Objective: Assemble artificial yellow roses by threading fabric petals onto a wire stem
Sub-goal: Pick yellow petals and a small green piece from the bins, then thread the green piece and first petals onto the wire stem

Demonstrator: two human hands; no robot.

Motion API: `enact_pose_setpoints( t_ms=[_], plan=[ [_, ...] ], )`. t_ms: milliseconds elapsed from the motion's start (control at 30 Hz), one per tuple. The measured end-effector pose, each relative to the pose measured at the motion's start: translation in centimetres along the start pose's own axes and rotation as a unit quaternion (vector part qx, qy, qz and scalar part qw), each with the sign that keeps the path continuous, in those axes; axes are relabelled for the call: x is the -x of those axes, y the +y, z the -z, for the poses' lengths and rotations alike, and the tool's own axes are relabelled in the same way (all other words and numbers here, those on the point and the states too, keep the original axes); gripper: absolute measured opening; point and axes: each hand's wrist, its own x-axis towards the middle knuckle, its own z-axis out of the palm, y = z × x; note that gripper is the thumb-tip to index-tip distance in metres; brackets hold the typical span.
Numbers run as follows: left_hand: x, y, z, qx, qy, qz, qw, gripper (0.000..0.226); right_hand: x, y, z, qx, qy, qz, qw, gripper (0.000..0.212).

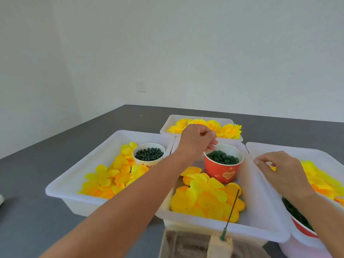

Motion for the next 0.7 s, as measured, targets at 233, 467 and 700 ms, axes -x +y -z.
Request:
enact_pose_setpoints(
  t_ms=[233,467,700],
  plan=[
    [0.4,-3.0,6.2,-0.152,0.069,0.024,0.986,0.019,-0.7,-4.6,-0.8,-0.091,-0.1,0.067,0.989,0.01],
    [-0.8,-5.5,11.3,-0.565,0.028,0.039,0.824,0.018,-2.3,-10.5,-3.5,-0.151,-0.139,0.139,0.969,0.012],
    [-2.6,-8.8,11.9,-0.644,-0.038,0.098,0.758,0.026,-3.0,-13.0,-7.5,-0.227,-0.171,0.104,0.953,0.018]
  ],
)
